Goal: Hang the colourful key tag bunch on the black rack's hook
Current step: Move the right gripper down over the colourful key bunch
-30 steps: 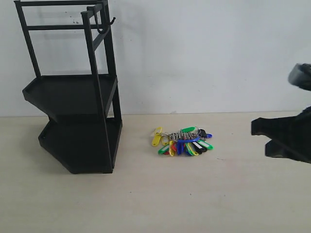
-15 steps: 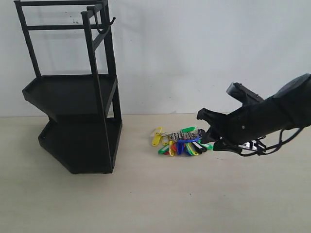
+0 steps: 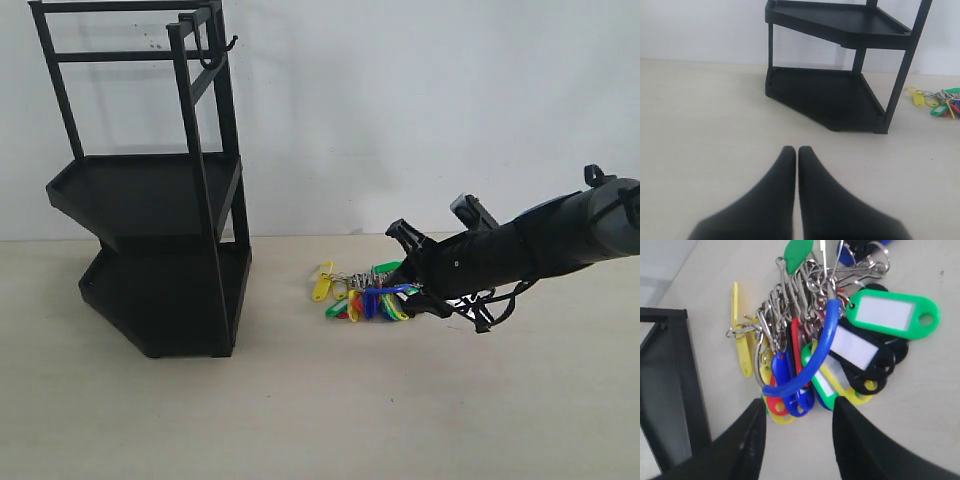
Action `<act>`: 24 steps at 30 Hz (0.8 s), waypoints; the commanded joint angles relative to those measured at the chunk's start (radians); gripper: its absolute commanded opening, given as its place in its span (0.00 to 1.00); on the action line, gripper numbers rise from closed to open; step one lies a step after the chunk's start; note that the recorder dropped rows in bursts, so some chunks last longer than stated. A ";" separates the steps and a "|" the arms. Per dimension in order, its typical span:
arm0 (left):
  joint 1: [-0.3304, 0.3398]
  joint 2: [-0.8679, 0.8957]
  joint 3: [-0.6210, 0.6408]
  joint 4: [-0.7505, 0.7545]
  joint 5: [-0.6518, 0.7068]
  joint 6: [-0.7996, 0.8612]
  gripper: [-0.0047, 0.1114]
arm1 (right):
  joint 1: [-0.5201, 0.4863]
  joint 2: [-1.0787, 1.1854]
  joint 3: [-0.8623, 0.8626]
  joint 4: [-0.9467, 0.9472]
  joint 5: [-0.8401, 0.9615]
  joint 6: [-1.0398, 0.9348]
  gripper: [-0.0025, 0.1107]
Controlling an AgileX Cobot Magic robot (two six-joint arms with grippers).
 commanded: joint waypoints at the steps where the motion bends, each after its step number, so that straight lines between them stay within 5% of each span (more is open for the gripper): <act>1: -0.001 -0.002 -0.001 0.005 -0.010 0.003 0.08 | 0.018 0.005 -0.009 0.038 -0.086 -0.011 0.39; 9: -0.001 -0.002 -0.001 0.005 -0.010 0.003 0.08 | 0.057 0.005 -0.009 0.079 -0.204 -0.011 0.39; 24: -0.001 -0.002 -0.001 0.005 -0.010 0.003 0.08 | 0.069 0.074 -0.073 0.091 -0.164 -0.004 0.39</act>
